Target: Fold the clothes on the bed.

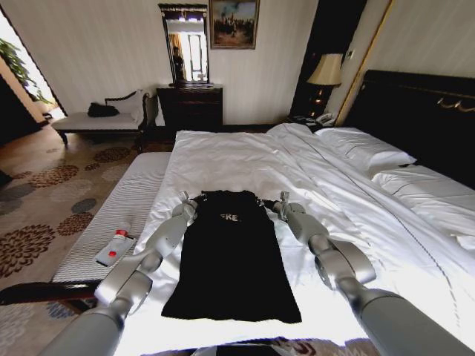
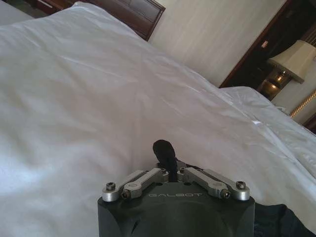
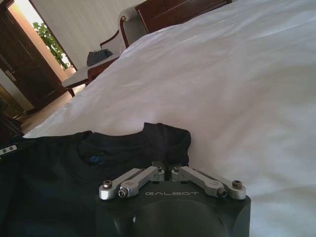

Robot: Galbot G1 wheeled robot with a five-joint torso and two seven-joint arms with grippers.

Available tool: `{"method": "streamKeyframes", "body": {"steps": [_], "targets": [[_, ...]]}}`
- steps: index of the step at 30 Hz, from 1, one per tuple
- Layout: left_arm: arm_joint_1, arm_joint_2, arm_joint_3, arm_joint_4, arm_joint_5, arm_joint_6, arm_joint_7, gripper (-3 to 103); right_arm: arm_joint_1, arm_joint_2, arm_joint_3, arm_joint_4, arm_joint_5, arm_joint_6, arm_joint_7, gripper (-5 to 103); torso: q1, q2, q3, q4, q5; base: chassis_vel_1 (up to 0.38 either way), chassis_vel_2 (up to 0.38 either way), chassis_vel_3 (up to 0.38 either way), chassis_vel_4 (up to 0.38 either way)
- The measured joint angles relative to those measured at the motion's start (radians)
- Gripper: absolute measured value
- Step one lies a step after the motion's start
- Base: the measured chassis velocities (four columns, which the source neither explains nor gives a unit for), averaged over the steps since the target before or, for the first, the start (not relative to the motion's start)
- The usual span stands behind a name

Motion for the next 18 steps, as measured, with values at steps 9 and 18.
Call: {"method": "streamKeyframes", "body": {"steps": [9,18], "targets": [[-0.016,0.054,0.011,-0.065,-0.034,0.0,0.0,2,0.02,-0.01,0.007,0.024,0.054,0.019,0.045,1,0.0,0.0,0.0,0.0,0.0,0.0,0.0,0.0,0.0],[-0.103,0.09,0.096,-0.031,-0.088,-0.003,0.017,2,0.072,-0.009,-0.001,0.013,0.086,0.035,0.097,1,0.0,0.0,0.0,0.0001,0.0,0.0,0.0,0.0,0.0]]}}
